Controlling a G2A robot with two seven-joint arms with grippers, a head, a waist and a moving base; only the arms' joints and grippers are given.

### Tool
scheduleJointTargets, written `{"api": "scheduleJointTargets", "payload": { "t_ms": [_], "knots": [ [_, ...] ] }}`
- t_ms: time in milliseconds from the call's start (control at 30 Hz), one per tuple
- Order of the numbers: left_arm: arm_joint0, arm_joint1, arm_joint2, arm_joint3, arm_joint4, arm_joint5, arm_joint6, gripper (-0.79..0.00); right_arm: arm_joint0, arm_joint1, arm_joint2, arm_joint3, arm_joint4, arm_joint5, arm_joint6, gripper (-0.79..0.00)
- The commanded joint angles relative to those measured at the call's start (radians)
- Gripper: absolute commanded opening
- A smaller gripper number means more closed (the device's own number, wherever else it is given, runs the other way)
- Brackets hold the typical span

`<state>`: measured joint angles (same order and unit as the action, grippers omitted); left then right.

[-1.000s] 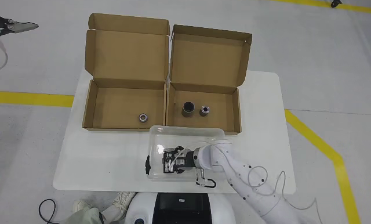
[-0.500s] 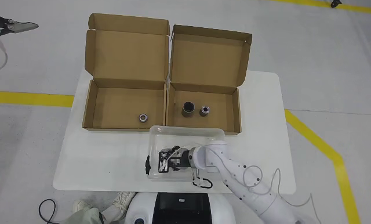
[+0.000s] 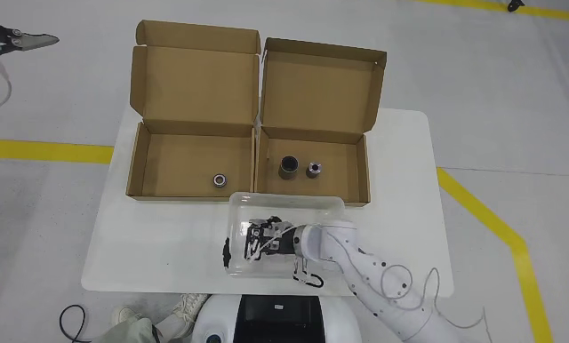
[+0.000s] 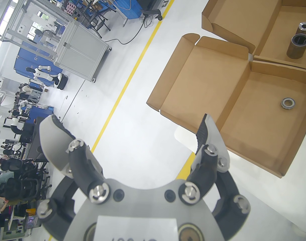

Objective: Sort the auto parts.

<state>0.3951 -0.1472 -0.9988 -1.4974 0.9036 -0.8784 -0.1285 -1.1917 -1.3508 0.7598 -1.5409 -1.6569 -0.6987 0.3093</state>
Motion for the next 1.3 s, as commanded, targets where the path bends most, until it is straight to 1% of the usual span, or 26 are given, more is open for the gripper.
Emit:
{"api": "scheduleJointTargets", "payload": {
  "t_ms": [0,167,233,300,333,600,800,1000,1267],
  "knots": [
    [0.0,0.0,0.0,0.0,0.0,0.0,0.0,0.0,-0.012,0.006,0.016,-0.014,0.002,0.001,-0.021,-0.785],
    [0.0,0.0,0.0,0.0,0.0,0.0,0.0,0.0,-0.04,0.022,0.057,-0.049,0.009,0.004,-0.097,-0.785],
    [0.0,0.0,0.0,0.0,0.0,0.0,0.0,0.0,-0.044,0.028,0.074,-0.061,0.026,-0.016,-0.178,-0.785],
    [0.0,0.0,0.0,0.0,0.0,0.0,0.0,0.0,-0.052,0.033,0.095,-0.055,0.029,0.007,-0.205,-0.785],
    [0.0,0.0,0.0,0.0,0.0,0.0,0.0,0.0,-0.053,0.034,0.099,-0.059,0.042,0.0,-0.223,-0.785],
    [0.0,0.0,0.0,0.0,0.0,0.0,0.0,0.0,-0.018,0.039,0.137,-0.036,0.138,-0.05,-0.374,-0.785],
    [0.0,0.0,0.0,0.0,0.0,0.0,0.0,0.0,0.054,0.031,0.13,-0.018,0.201,-0.101,-0.456,-0.785],
    [0.0,0.0,0.0,0.0,0.0,0.0,0.0,0.0,0.166,0.016,0.12,-0.004,0.262,-0.13,-0.49,-0.785],
    [0.0,0.0,0.0,0.0,0.0,0.0,0.0,0.0,0.289,-0.012,0.082,0.024,0.321,-0.138,-0.588,-0.785]
  ]
}}
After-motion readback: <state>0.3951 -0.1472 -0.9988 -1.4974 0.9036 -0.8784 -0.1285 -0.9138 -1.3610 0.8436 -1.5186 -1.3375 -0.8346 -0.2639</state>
